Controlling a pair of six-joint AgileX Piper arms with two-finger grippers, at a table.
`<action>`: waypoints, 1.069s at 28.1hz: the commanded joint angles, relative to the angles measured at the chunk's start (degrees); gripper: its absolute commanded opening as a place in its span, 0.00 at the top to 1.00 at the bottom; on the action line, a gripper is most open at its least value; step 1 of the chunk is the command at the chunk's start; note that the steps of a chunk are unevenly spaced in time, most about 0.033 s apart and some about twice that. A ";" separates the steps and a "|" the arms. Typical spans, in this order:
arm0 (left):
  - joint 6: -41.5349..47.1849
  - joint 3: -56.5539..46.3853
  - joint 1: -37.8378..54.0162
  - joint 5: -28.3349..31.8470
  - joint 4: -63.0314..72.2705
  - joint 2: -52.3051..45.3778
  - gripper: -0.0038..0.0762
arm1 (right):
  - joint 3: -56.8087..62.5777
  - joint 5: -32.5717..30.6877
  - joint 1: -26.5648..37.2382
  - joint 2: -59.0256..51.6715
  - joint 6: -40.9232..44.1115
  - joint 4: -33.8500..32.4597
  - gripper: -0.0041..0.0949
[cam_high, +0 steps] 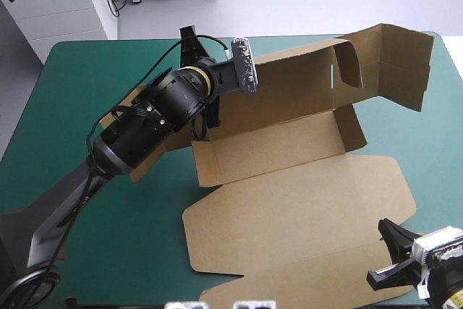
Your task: Fold the box
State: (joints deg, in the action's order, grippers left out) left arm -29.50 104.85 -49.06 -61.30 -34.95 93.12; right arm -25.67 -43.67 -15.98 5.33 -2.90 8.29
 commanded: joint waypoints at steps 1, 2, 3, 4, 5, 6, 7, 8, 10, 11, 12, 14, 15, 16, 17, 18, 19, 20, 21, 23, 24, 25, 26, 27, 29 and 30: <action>0.17 1.83 -0.35 5.29 -3.39 -2.56 0.96 | -1.51 4.68 -0.01 0.70 0.35 0.72 0.98; -0.28 1.83 -0.35 6.11 -3.39 -2.56 0.96 | -1.51 4.79 -0.01 0.70 0.35 0.72 0.98; -0.55 1.71 -0.35 6.94 -3.52 -2.56 0.96 | -1.51 4.79 -0.01 0.70 0.23 0.72 0.98; -0.80 1.58 -0.35 7.61 -3.80 -2.56 0.96 | -1.51 4.79 -0.01 0.70 0.23 0.85 0.98; -1.05 1.10 -0.35 8.59 -4.39 -2.56 0.96 | -1.51 4.79 -0.01 0.70 0.23 0.86 0.98; -1.05 0.36 -0.35 9.34 -5.19 -2.56 0.96 | -1.51 4.79 -0.01 0.70 0.23 1.00 0.98; -1.05 -0.52 -0.35 9.69 -5.66 -2.56 0.96 | -1.62 4.79 -0.01 0.70 0.23 1.00 0.98; -1.05 -1.57 -0.35 10.08 -5.66 -2.56 0.96 | -1.62 4.79 -0.01 0.70 0.23 1.00 0.98; -1.05 -4.21 -0.35 11.41 -5.65 -2.56 0.96 | -1.62 4.79 -0.01 0.70 0.23 1.00 0.98; -1.05 -5.86 -0.35 12.47 -5.65 -2.68 0.96 | -1.62 4.79 -0.01 0.70 0.23 1.00 0.98; -1.05 -7.54 -0.35 13.84 -5.98 -2.68 0.96 | -1.62 4.79 -0.01 0.70 0.23 1.00 0.98; 0.00 -11.04 -0.35 17.07 -9.36 -2.68 0.96 | -1.62 4.79 -0.01 0.70 0.23 1.00 0.98; 1.95 -12.29 -0.35 18.66 -11.67 -2.68 0.96 | -1.62 4.79 -0.01 0.70 0.47 1.00 0.98; 3.48 -13.73 -0.35 19.89 -13.49 -2.68 0.96 | -1.62 4.79 -0.01 0.70 0.48 1.00 0.98; 5.14 -15.03 -0.35 21.29 -15.40 -2.68 0.96 | -1.73 4.79 -0.01 0.70 0.57 1.00 0.98; 6.45 -16.06 -0.35 22.49 -16.97 -2.68 0.96 | -1.73 4.91 -0.01 0.70 0.71 1.00 0.98; 6.85 -16.72 -0.35 23.38 -17.95 -2.68 0.96 | -1.73 5.02 -0.01 0.70 0.71 1.00 0.98; 7.40 -17.47 -0.35 24.62 -18.80 -2.77 0.96 | -1.73 5.14 -0.01 0.82 0.71 1.00 0.98; 7.41 -18.13 -0.35 25.86 -19.43 -2.77 0.96 | -1.73 5.24 -0.01 1.09 0.97 1.00 0.98; 8.85 -19.22 -0.35 27.54 -20.87 -2.90 0.96 | -1.92 5.13 -0.01 1.95 1.44 1.00 0.98; 10.09 -19.87 -0.35 28.07 -21.68 -3.16 0.96 | -2.36 4.86 -0.01 2.62 1.54 1.00 0.98; 11.33 -20.55 -0.35 28.52 -22.34 -3.39 0.96 | -2.85 4.61 -0.01 3.47 1.54 1.00 0.98; 13.23 -21.27 -0.35 28.82 -23.70 -3.70 0.96 | -3.31 4.63 -0.01 4.23 1.54 1.00 0.98; 16.17 -23.12 -0.35 30.00 -26.58 -4.64 0.96 | -4.62 5.12 -0.01 5.95 1.54 0.77 0.98; 19.40 -26.47 -0.35 31.97 -29.75 -6.78 0.96 | -7.08 5.75 -0.01 8.48 1.54 0.12 0.98; 20.09 -27.50 -0.35 32.09 -30.56 -7.69 0.96 | -7.82 5.89 -0.01 9.29 1.54 -0.06 0.98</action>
State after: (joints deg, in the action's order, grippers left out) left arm -13.24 78.04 -49.10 -32.79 -60.05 90.64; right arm -29.60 -42.85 -15.98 11.52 -1.33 8.67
